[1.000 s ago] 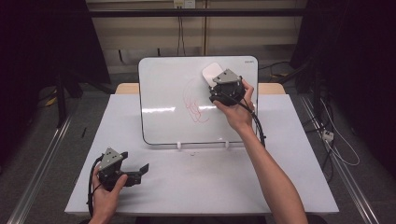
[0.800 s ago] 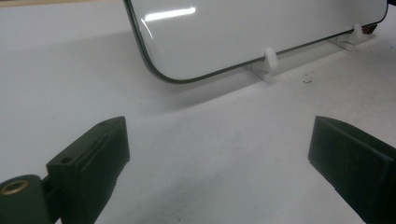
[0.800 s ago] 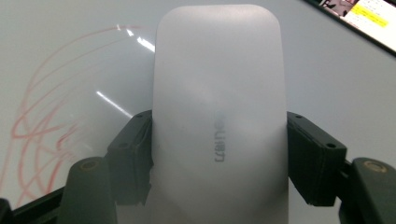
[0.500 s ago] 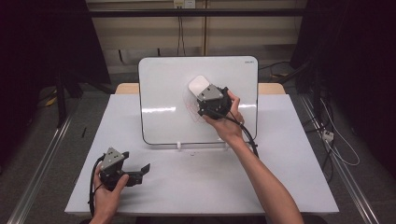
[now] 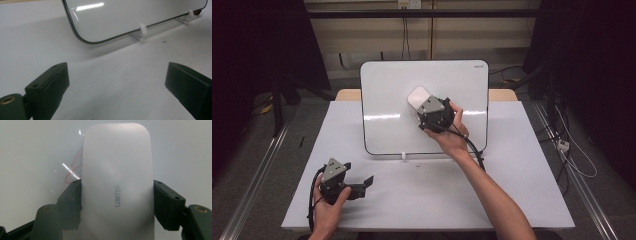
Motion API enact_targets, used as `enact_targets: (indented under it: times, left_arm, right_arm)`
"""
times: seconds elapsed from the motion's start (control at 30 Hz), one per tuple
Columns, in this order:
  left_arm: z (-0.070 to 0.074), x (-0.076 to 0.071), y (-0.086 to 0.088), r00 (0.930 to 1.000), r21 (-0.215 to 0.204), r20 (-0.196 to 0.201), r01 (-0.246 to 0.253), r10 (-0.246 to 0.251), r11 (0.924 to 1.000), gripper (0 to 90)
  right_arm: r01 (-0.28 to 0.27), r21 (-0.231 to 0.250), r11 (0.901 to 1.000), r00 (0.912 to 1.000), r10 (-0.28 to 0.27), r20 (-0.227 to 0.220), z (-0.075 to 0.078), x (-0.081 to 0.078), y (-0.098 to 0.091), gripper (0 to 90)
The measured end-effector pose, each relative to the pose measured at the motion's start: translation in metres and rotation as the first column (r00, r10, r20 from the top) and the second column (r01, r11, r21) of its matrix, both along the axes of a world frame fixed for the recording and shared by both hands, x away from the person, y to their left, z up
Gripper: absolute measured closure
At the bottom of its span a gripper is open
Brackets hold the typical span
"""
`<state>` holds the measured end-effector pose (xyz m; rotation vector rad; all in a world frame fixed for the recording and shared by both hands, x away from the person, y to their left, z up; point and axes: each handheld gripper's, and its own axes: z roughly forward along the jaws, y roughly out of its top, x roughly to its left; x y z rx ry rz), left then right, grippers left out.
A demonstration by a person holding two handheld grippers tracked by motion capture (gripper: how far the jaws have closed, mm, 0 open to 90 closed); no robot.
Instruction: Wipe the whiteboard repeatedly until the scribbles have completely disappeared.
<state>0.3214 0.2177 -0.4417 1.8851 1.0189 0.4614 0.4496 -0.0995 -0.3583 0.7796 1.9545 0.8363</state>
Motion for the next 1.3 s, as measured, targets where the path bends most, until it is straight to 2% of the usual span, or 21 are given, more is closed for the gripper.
enact_targets:
  times: [0.17, 0.23, 0.33, 0.5, 0.77, 1.03, 1.13, 1.3]
  left_arm:
    - [0.001, -0.001, 0.003, 0.9999, -0.007, 0.001, -0.013, 0.013, 0.9999, 5.3]
    - [0.001, -0.002, 0.005, 0.9995, 0.008, 0.011, -0.031, 0.031, 0.9995, 5.3]
    - [0.001, -0.001, 0.006, 0.9997, -0.009, 0.003, -0.024, 0.024, 0.9997, 5.4]
    - [0.002, -0.001, 0.006, 0.9997, -0.006, 0.009, -0.023, 0.023, 0.9997, 5.3]
    - [0.002, -0.001, 0.004, 0.9998, -0.002, 0.008, -0.015, 0.015, 0.9999, 5.3]
    - [0.002, -0.002, 0.004, 0.9998, -0.004, 0.007, -0.019, 0.019, 0.9998, 5.3]
    - [0.001, -0.001, 0.004, 0.9998, -0.002, 0.003, -0.021, 0.021, 0.9998, 5.3]
    - [0.001, -0.001, 0.004, 0.9999, 0.001, 0.004, -0.016, 0.016, 0.9999, 5.2]
  right_arm:
    - [0.038, 0.035, 0.9987, 0.9991, -0.039, 0.017, 0.019, 0.017, -0.011, 31.5]
    - [0.050, 0.052, 0.9974, 0.9981, -0.052, 0.032, 0.025, 0.022, -0.016, 31.5]
    - [0.067, 0.073, 0.9951, 0.9971, -0.069, 0.031, 0.030, 0.027, -0.020, 31.4]
    - [0.084, 0.073, 0.9937, 0.9949, -0.088, 0.049, 0.027, 0.025, -0.015, 31.5]
    - [0.012, -0.004, 0.9999, 0.9992, -0.012, 0.037, 0.013, 0.015, 0.010, 31.4]
    - [-0.065, -0.061, 0.9960, 0.9973, 0.067, 0.030, -0.012, -0.006, 0.032, 31.4]
    - [-0.084, -0.094, 0.9921, 0.9958, 0.087, 0.028, -0.020, -0.015, 0.037, 31.5]
    - [-0.089, -0.095, 0.9915, 0.9957, 0.091, 0.017, -0.018, -0.012, 0.035, 31.5]
